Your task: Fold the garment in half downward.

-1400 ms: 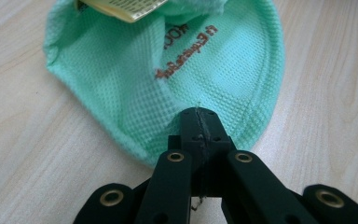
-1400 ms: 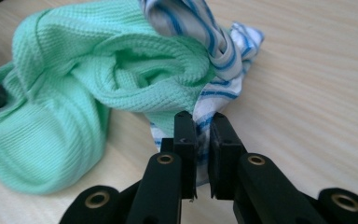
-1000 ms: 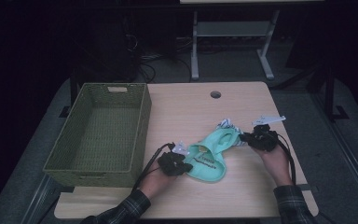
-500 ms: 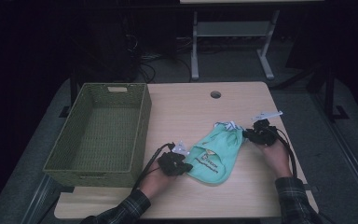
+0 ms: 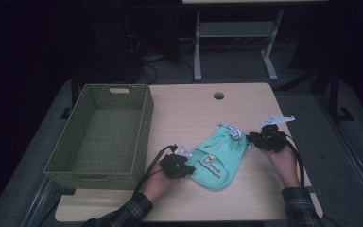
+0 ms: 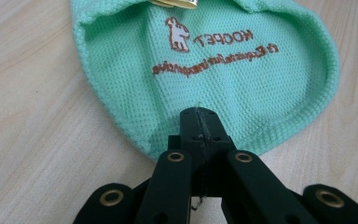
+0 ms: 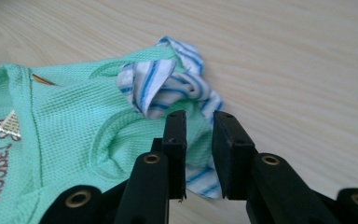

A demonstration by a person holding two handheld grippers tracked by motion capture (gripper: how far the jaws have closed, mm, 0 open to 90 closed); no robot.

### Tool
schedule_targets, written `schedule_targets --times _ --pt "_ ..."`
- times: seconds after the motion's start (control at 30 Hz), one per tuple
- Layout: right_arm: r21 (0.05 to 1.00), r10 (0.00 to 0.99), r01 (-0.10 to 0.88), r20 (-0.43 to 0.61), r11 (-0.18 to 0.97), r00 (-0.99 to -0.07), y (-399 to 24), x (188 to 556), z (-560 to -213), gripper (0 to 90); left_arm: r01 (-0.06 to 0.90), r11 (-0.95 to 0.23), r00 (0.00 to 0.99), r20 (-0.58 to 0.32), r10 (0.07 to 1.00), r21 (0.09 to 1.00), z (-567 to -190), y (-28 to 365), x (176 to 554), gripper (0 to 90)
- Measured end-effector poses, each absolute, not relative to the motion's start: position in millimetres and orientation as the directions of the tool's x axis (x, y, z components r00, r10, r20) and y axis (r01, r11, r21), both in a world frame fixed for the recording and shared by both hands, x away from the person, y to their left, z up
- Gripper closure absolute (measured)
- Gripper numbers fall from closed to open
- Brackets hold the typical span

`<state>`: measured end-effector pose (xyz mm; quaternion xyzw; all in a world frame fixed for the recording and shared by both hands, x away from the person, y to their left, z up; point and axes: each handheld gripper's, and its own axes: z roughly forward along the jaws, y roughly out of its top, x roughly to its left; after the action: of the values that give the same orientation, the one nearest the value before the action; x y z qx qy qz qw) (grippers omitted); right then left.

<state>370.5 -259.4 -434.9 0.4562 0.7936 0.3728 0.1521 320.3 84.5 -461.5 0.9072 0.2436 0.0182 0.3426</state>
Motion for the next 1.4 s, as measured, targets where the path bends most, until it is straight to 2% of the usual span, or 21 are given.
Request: schedule_targets --times 0.1,0.2,0.3,0.37,0.77,0.93,1.4 --pt "0.713 0.844 0.644 0.139 0.278 -0.518 -254.4 373.2 -445.7 74.8 0.429 -0.647 0.881 -0.133 0.454 0.631 -461.5 84.5 320.2 89.6" --pt "0.694 0.844 0.658 0.136 0.293 -0.519 -250.7 375.6 -450.9 78.1 0.432 -0.643 0.879 -0.137 0.456 0.633 -461.7 84.4 320.2 89.6" --pt "0.682 0.84 0.663 0.13 0.31 -0.526 -250.6 376.2 -453.8 88.6 0.428 -0.647 0.881 -0.133 0.454 0.631 -461.5 84.5 320.2 89.7" --pt "0.675 0.847 0.667 0.118 0.315 -0.519 -252.8 375.2 -455.9 89.5 0.434 -0.639 0.878 -0.137 0.459 0.635 -461.8 84.0 319.7 89.6" --pt "0.655 0.875 0.685 0.074 0.319 -0.478 -268.2 371.2 -462.0 90.0 0.435 -0.64 0.877 -0.138 0.46 0.634 -461.8 84.3 319.8 89.6" --pt "0.705 0.856 0.647 0.11 0.291 -0.505 -266.9 361.8 -450.3 88.3 0.436 -0.639 0.877 -0.14 0.46 0.634 -461.9 84.4 320.0 89.6" --pt "0.721 0.8 0.626 0.17 0.298 -0.576 -248.9 320.6 -446.2 89.7 0.431 -0.648 0.881 -0.139 0.452 0.628 -461.3 83.5 321.1 89.6"
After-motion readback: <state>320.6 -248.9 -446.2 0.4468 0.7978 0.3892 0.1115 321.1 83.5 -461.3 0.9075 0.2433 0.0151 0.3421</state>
